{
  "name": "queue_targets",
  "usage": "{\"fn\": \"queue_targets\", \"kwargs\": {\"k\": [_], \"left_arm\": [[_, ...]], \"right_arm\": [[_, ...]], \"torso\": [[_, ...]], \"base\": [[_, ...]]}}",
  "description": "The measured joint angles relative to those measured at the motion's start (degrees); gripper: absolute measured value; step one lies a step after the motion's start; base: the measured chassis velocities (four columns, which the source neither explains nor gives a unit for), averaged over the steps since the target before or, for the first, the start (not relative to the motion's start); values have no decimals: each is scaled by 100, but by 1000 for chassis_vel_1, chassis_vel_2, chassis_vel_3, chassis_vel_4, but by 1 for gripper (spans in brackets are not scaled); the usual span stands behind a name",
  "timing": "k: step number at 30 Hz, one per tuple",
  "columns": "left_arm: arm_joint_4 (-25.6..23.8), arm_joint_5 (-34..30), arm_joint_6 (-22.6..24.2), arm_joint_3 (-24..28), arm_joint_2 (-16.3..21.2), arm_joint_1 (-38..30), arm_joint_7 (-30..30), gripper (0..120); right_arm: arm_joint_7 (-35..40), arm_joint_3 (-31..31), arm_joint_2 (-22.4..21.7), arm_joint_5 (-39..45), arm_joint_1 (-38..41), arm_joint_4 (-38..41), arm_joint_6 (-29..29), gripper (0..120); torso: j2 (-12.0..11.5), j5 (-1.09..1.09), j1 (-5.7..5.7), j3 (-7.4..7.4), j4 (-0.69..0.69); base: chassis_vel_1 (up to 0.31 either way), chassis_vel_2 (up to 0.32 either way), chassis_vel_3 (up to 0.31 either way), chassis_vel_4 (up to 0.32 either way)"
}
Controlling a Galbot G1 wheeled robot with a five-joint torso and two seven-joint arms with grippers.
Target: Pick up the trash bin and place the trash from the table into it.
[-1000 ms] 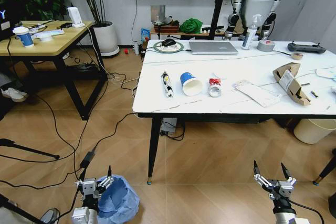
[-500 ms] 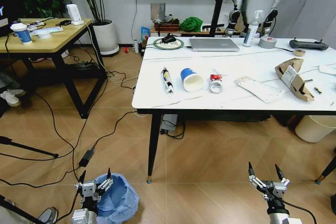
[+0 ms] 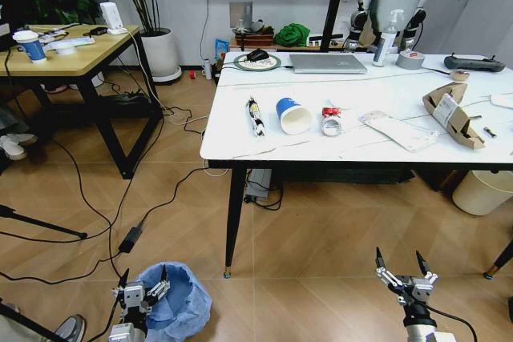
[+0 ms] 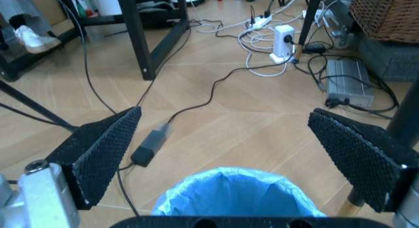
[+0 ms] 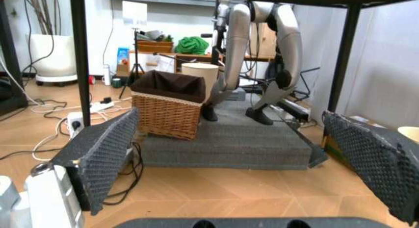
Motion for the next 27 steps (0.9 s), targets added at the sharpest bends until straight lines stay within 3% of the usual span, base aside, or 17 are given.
{"fn": "queue_targets", "kwargs": {"k": [5,9,18,22,27], "left_arm": [[31,-97,221,2,18,28,-60,100],[392,-182,309,10,55,5,-204,100],[904,-154,566,-142,278,-4,-355,100],[1129,-238,1038,-180,273,-164,-284,100],[1377,-246,1061,-153,224,-391,-230,100]], "right_arm": [[0,-24,27,-21,25,0,-10,100],[-1,-55,107,-22,65,0,-13,100],[-65,-96,393,-59,183,-241,130,100],[-89,-82,473,-51,166,-323,207,100],[-98,-46,442,-24,101,-332,257,100]], "torso": [[-95,0,-39,-55,0],[-165,-2,-69,-94,0],[-171,-1,-73,-97,1],[-159,-1,-68,-89,1],[-148,-1,-63,-84,0]], "base": [[0,0,0,0],[0,0,0,0],[0,0,0,0],[0,0,0,0],[0,0,0,0]]}}
